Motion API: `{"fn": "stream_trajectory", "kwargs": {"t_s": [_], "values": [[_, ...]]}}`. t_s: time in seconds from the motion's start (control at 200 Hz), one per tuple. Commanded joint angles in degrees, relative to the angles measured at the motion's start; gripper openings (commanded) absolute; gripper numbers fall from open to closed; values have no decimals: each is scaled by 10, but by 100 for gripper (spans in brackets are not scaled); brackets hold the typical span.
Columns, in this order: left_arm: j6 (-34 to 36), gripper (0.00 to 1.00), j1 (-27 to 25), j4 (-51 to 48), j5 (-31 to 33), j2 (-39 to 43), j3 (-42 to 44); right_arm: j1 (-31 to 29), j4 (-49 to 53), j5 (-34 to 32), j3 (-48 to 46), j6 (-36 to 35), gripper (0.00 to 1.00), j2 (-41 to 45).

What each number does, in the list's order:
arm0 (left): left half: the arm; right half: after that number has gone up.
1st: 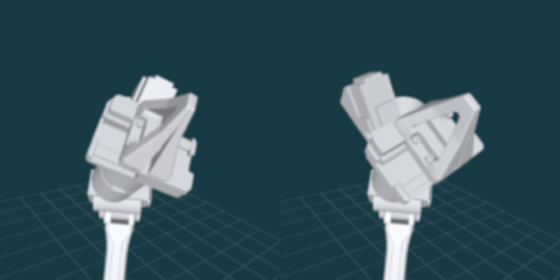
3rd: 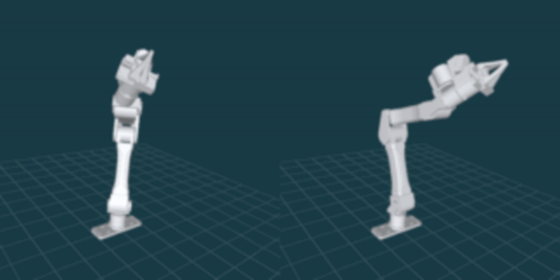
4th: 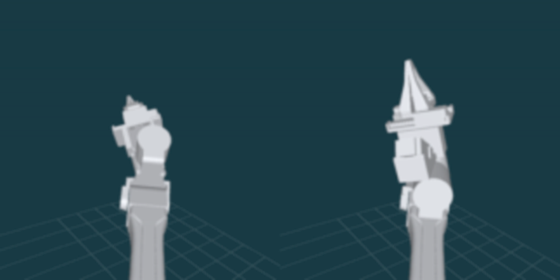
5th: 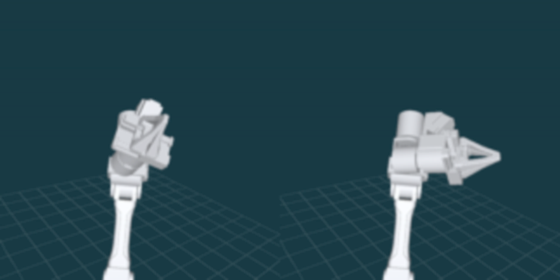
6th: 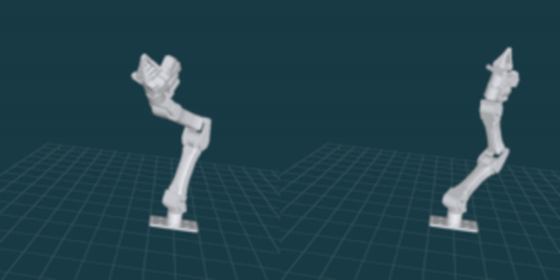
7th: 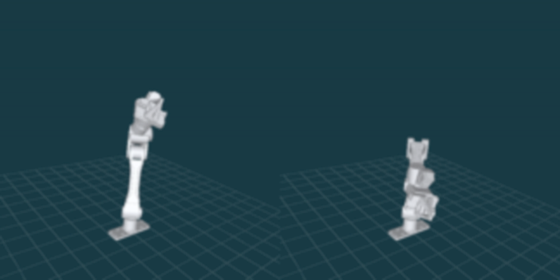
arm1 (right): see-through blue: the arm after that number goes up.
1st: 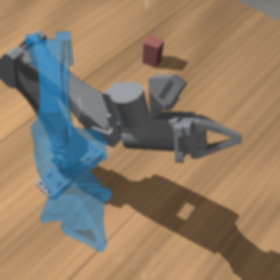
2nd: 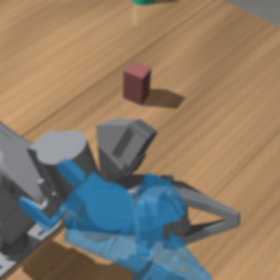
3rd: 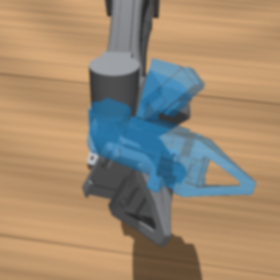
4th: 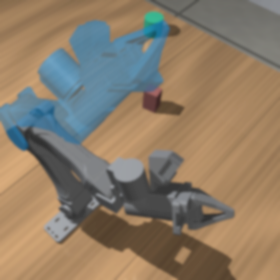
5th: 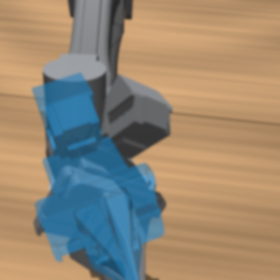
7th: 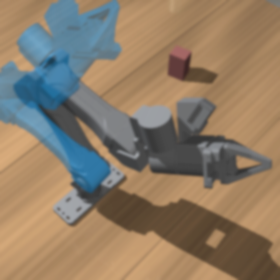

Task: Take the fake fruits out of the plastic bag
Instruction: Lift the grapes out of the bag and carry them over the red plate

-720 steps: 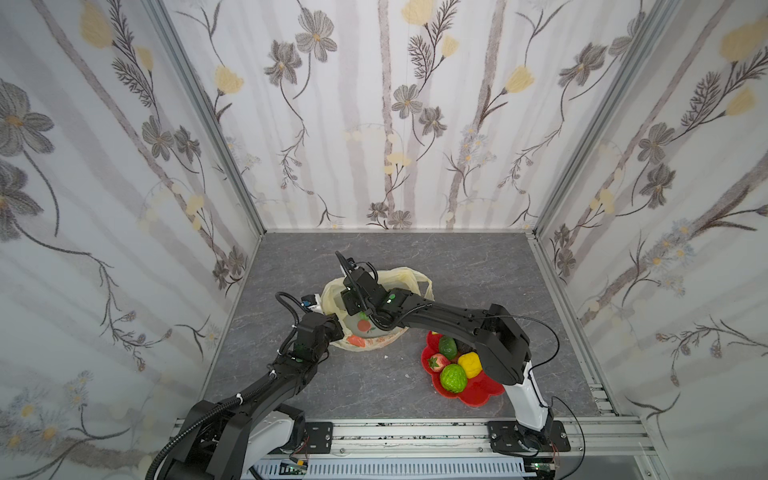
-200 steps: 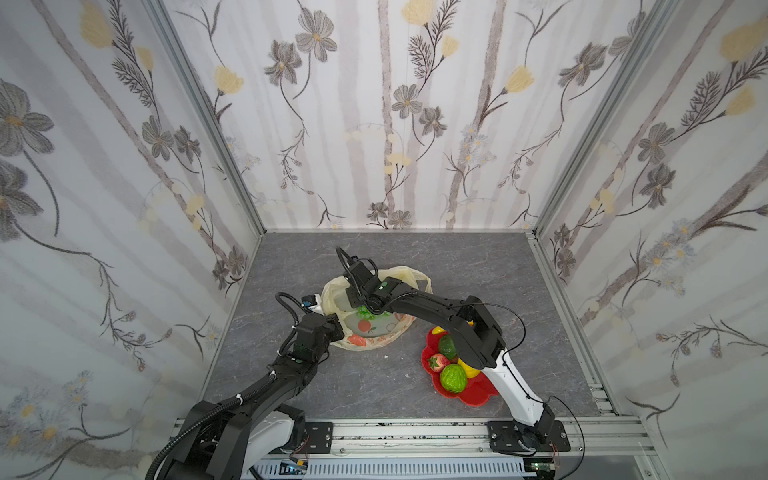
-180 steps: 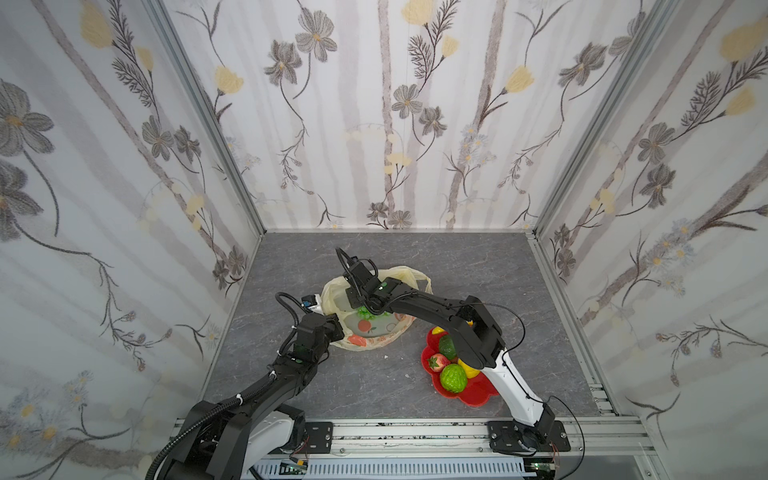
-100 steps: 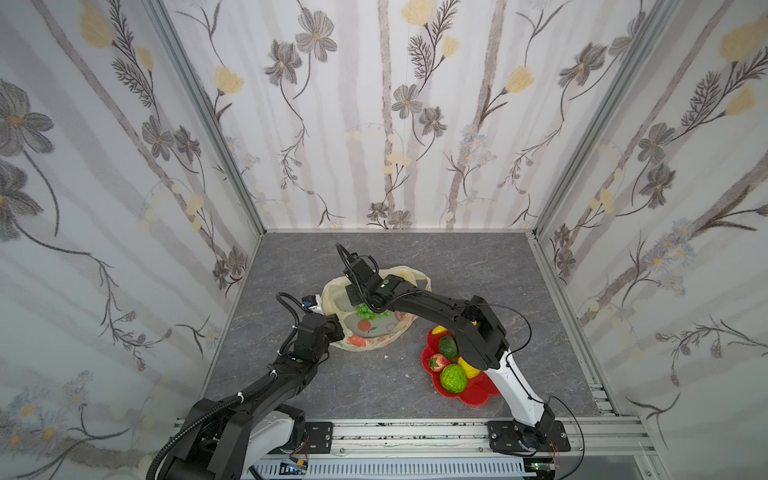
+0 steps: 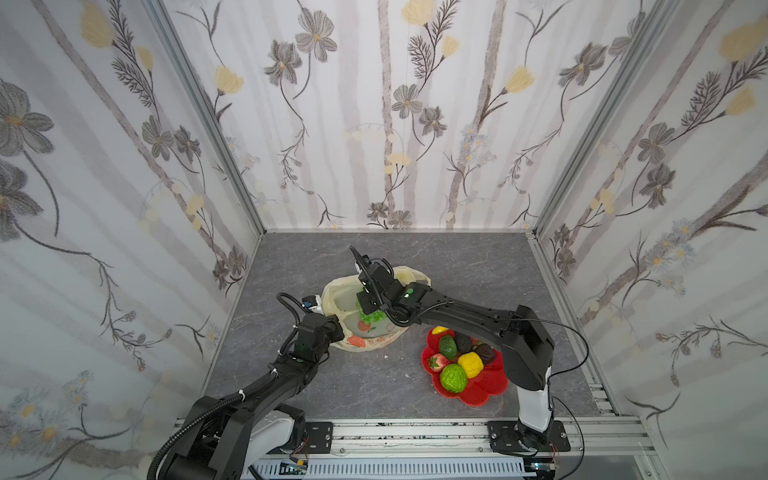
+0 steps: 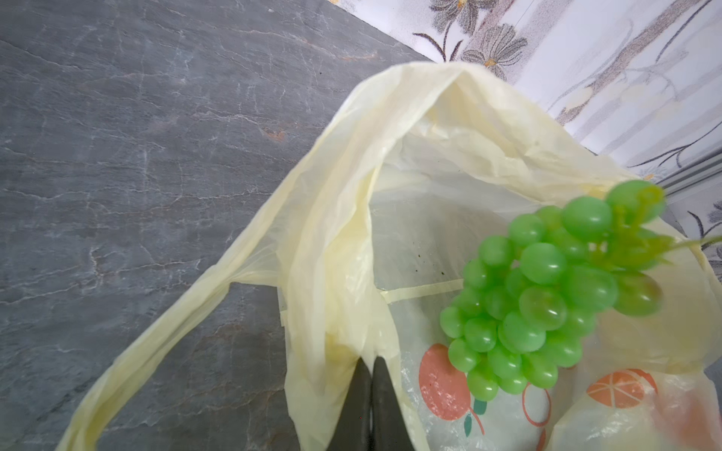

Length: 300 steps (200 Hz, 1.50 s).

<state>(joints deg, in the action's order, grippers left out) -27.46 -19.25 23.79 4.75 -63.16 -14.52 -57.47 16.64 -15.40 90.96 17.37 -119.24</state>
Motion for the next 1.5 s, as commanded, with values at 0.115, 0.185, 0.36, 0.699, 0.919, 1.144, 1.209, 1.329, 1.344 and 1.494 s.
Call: {"fn": "stream_trajectory", "kwargs": {"t_s": [0.115,0.185,0.36,0.699,0.919,1.144,1.209,1.329,1.344,1.494], "values": [[-5,0,0,18,7,-3,-5,-11,-54,-18,-79,-15,0,106],[-5,0,1,17,6,-1,-5,-13,-53,-24,-97,-18,0,137],[-6,0,1,17,5,-3,-5,-21,-33,-60,-121,-19,0,208],[-5,0,1,15,1,0,-6,-42,27,-123,-130,-20,0,332],[-4,0,1,12,2,1,-7,-63,55,-154,-137,-20,0,401],[-3,0,1,10,5,4,-8,-90,110,-183,-138,-2,0,455],[-3,0,1,9,5,4,-7,-103,128,-189,-142,11,0,469],[-3,0,1,10,5,3,-7,-127,171,-193,-149,47,0,494],[-4,0,1,10,5,2,-7,-131,176,-194,-150,53,0,498],[-4,0,1,10,6,-1,-9,-161,221,-200,-177,105,0,537]]}}
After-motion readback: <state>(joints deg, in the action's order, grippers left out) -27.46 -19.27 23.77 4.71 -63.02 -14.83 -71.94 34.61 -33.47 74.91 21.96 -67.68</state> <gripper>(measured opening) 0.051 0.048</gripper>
